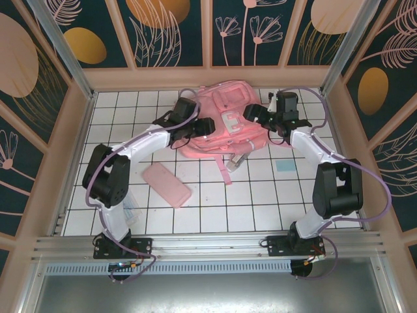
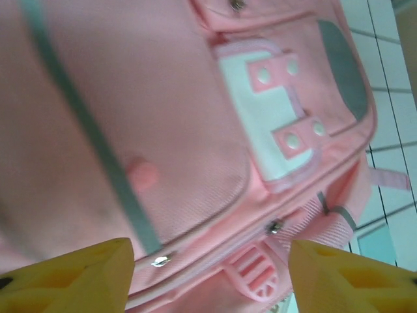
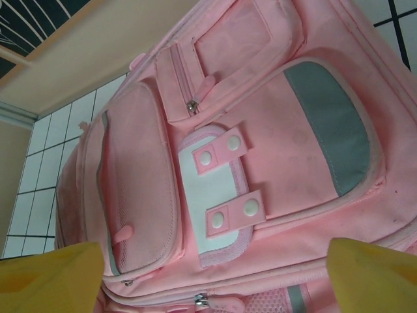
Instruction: Pack books, pencil case, and school supplies into a backpack
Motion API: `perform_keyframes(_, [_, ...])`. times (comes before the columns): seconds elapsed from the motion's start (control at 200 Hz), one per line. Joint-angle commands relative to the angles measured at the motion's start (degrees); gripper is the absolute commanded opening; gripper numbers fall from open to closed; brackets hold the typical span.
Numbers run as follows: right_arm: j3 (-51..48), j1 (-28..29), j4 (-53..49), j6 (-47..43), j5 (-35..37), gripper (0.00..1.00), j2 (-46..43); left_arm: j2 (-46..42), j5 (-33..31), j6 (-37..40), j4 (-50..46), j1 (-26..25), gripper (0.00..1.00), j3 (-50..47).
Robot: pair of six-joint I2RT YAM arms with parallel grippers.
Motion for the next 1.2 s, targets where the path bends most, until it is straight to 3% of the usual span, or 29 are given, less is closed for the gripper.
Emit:
perform_keyframes(0.0, [-3.06, -0.21, -1.66, 1.46, 2.98, 0.81, 1.52, 4.40, 1.45, 6.80, -7.82, -2.17, 0.59, 4.85])
perform_keyframes(0.125, [-6.56, -0.28, -1.98, 2.92, 8.42, 0.76, 2.96, 7.95, 1.67, 8.80, -11.76, -4.14, 0.58, 8.85])
perform_keyframes(0.285, [-10.56, 0.15, 1.62, 5.53, 5.04, 0.67, 5.81, 10.19, 1.11, 8.25, -12.09, -4.75, 0.67, 9.25])
perform_keyframes(0.43, [-12.31, 1.08, 1.08, 6.88, 6.23, 0.60, 11.23, 11.22, -3.63, 5.97, -13.55, -4.74, 0.74, 8.04])
perform_keyframes(0.53, [-13.86, 1.09, 2.51, 7.43, 4.01, 0.58, 12.05, 9.67, -1.79, 3.82, -10.07, -4.73, 0.76, 3.56])
perform_keyframes(0.635, [-12.76, 2.13, 0.14, 6.46, 5.21, 0.56, 9.67, 8.83, 0.69, 2.13, -5.11, -4.75, 0.77, -1.77])
perform_keyframes(0.821, [-7.56, 7.65, -6.49, 1.07, 7.25, 0.55, 4.16, 10.62, -3.07, 2.74, -1.41, -4.66, 0.77, -7.02])
perform_keyframes(0.956, [-2.65, 11.16, -9.56, -1.07, 4.62, 0.56, 5.35, 10.82, -4.37, 3.14, 0.52, -4.66, 0.77, -8.08])
perform_keyframes(1.016, [-1.40, 11.60, -10.02, -1.19, 3.08, 0.56, 6.27, 10.71, -6.62, 5.73, -0.47, -4.67, 0.77, -7.38])
perform_keyframes(1.101, [0.06, 11.54, -10.70, -1.64, 1.08, 0.56, 7.06, 9.93, -14.71, 11.33, -1.89, -4.66, 0.77, -6.85])
perform_keyframes(1.196, [1.83, 10.80, -12.58, -3.31, 5.07, 0.56, 6.80, 10.24, -22.74, 17.08, -4.00, -3.93, 0.78, -5.58])
